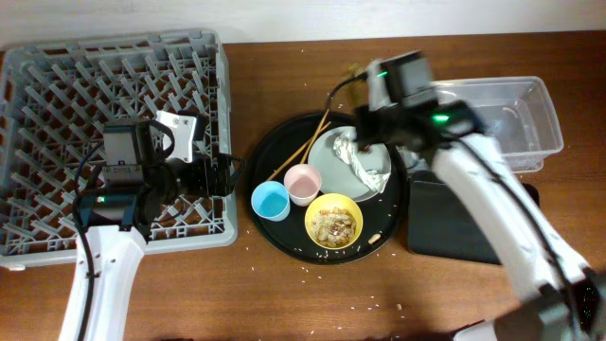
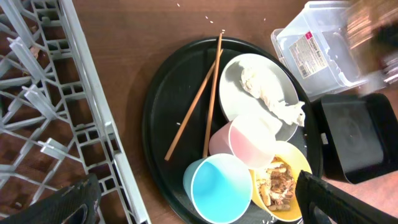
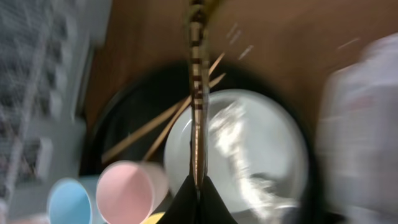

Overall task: Sort waste into correct bins and load items into the dishwasher rack
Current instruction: 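Carry the wrapper with the right gripper and drop it in the clear bin, then grasp the white tissue from the plate and drop it in the clear bin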

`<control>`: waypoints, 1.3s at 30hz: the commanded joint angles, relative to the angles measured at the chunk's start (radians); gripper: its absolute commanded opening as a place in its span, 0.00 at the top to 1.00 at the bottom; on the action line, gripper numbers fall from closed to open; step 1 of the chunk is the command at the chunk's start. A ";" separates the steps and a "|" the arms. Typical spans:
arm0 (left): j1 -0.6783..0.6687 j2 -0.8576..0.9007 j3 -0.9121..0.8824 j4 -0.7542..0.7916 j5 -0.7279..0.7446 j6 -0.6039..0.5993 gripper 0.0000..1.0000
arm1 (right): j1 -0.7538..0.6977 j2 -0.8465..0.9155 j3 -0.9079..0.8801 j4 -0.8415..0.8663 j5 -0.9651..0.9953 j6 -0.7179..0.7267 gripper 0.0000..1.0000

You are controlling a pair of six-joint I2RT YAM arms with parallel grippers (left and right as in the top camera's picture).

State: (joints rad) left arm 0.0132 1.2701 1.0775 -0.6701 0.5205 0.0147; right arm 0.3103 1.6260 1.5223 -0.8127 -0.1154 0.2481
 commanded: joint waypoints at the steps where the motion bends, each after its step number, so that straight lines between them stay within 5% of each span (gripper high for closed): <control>1: 0.001 0.005 0.015 -0.001 0.014 -0.002 0.01 | -0.193 -0.007 -0.001 -0.071 0.174 0.234 0.96; 4: 0.001 0.005 0.015 -0.001 0.014 -0.002 0.01 | -0.373 0.061 -0.010 -0.037 0.156 0.449 0.96; 7: 0.001 0.005 0.015 -0.001 0.014 -0.002 0.01 | -0.437 0.154 -0.010 0.071 0.034 0.475 0.70; 9: 0.001 0.005 0.015 -0.001 0.014 -0.002 0.01 | -0.435 0.168 -0.008 0.174 -0.236 0.368 0.64; 12: 0.001 0.005 0.015 -0.001 0.014 -0.002 0.01 | -0.395 0.108 0.002 0.195 -0.386 0.172 0.45; 15: 0.001 0.005 0.015 -0.001 0.014 -0.002 0.01 | -0.251 0.090 0.000 0.031 -0.258 -0.071 0.36; 17: 0.001 0.005 0.015 -0.001 0.014 -0.002 0.01 | -0.122 0.141 -0.050 -0.027 -0.018 -0.076 0.34; 21: 0.001 0.005 0.015 -0.001 0.014 -0.002 0.01 | -0.035 0.280 -0.126 0.087 0.068 -0.076 0.25; 25: 0.001 0.005 0.015 -0.002 0.014 -0.002 0.01 | -0.035 0.406 -0.127 0.097 0.014 -0.076 0.46; 28: 0.001 0.005 0.015 -0.001 0.014 -0.002 0.01 | -0.035 0.439 -0.123 0.074 -0.032 -0.076 0.81; 30: 0.001 0.005 0.015 -0.001 0.014 -0.002 0.01 | -0.038 0.398 -0.081 0.038 -0.031 -0.076 0.96; 33: 0.001 0.005 0.015 -0.002 0.014 -0.002 0.01 | -0.045 0.259 0.059 -0.034 -0.030 -0.065 0.96; 35: 0.001 0.005 0.015 -0.002 0.014 -0.002 0.01 | -0.127 0.168 0.134 -0.066 0.080 0.271 0.96; 39: 0.001 0.005 0.015 -0.002 0.014 -0.002 0.01 | -0.327 0.166 0.114 -0.048 0.080 0.492 0.96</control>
State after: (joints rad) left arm 0.0132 1.2701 1.0775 -0.6704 0.5209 0.0147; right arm 0.0616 1.7493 1.6653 -0.8593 -0.0685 0.5690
